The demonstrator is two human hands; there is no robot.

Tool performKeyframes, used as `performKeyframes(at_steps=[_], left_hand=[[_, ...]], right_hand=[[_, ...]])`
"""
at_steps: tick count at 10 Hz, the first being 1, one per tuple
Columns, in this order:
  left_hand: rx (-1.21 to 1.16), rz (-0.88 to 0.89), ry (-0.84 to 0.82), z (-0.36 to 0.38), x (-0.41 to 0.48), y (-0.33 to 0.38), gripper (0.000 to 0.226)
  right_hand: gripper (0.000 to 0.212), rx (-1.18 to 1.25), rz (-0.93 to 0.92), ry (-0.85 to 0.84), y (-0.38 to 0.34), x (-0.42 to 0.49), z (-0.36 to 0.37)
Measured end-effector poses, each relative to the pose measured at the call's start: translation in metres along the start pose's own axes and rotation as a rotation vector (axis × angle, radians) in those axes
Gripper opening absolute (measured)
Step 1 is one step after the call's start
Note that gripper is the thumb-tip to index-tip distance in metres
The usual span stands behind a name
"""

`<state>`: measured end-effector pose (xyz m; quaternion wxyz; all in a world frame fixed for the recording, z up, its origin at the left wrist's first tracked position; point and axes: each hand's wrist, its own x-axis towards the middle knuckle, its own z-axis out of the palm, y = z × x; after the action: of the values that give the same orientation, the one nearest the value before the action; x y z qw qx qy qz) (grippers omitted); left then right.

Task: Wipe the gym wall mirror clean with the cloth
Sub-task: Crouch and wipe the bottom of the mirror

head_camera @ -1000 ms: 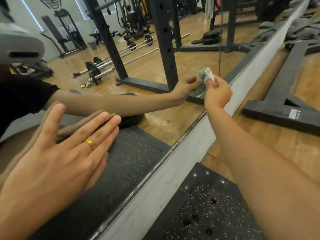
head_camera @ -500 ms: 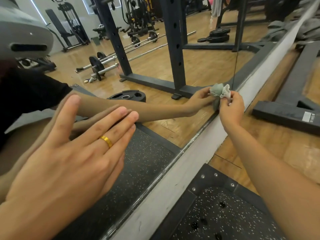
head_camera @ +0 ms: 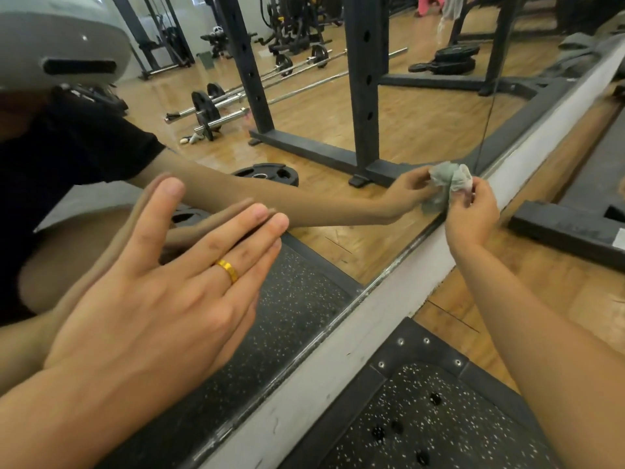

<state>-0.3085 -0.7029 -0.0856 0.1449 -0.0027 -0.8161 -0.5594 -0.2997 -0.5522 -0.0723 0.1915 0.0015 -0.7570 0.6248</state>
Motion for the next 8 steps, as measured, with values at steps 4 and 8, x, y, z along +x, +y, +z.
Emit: performKeyframes(at_steps=[4, 8], left_hand=[[1.85, 0.708, 0.007, -0.191, -0.331, 0.209, 0.058], [1.974, 0.616, 0.02, -0.171, -0.319, 0.231, 0.052]], right_hand=[[0.02, 0.131, 0.211, 0.15, -0.032, -0.086, 0.02], [0.023, 0.179, 0.19, 0.184, -0.052, -0.173, 0.017]])
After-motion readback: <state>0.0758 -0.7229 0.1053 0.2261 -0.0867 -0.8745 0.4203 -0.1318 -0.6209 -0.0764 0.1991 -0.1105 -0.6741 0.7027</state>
